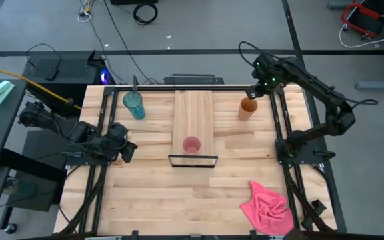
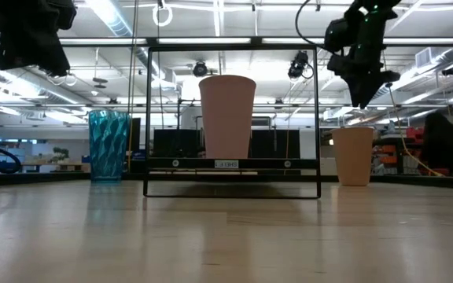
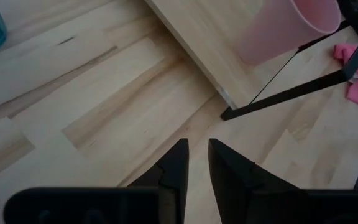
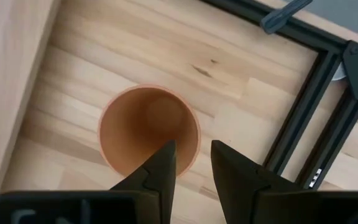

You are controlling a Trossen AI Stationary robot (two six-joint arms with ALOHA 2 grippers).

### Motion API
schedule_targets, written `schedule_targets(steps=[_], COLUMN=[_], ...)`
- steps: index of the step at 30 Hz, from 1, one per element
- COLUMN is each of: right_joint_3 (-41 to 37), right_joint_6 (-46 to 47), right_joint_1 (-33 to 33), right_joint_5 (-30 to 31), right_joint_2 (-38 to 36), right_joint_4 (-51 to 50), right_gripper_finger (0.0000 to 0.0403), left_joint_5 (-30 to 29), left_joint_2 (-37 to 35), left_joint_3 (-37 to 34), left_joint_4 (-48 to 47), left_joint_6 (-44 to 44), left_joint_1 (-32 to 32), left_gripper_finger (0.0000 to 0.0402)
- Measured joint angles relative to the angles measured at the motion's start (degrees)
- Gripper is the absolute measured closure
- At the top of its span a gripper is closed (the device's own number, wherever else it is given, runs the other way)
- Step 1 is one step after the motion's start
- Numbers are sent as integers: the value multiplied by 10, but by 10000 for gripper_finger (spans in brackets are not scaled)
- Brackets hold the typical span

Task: Stack small to large cups/mugs on shelf
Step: Put the brown cup on the shelf

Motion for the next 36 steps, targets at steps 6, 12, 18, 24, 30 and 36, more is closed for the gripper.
schedule_targets(steps=[6, 12, 18, 24, 30, 36], right_joint_3=[-10, -79, -126, -136, -136, -136], right_joint_6=[-4, -9, -5, 5, 20, 31], right_joint_1=[0, -9, -12, -12, -12, -12], right_joint_5=[0, -1, -1, -6, -5, -5], right_joint_2=[26, 29, 15, 15, 15, 26], right_joint_4=[6, 39, 82, 103, 114, 115], right_gripper_finger=[294, 294, 294, 294, 297, 334], left_joint_5=[-2, -2, -2, -8, -8, -8], left_joint_2=[0, 0, 0, 0, 0, 0], left_joint_3=[0, 0, 0, 0, 0, 0], left_joint_4=[-5, -6, -15, -16, -16, -16], left_joint_6=[-3, 0, 0, 0, -1, -3], left_joint_1=[-4, -3, -3, -3, -3, -3], left_gripper_finger=[327, 332, 333, 327, 330, 337])
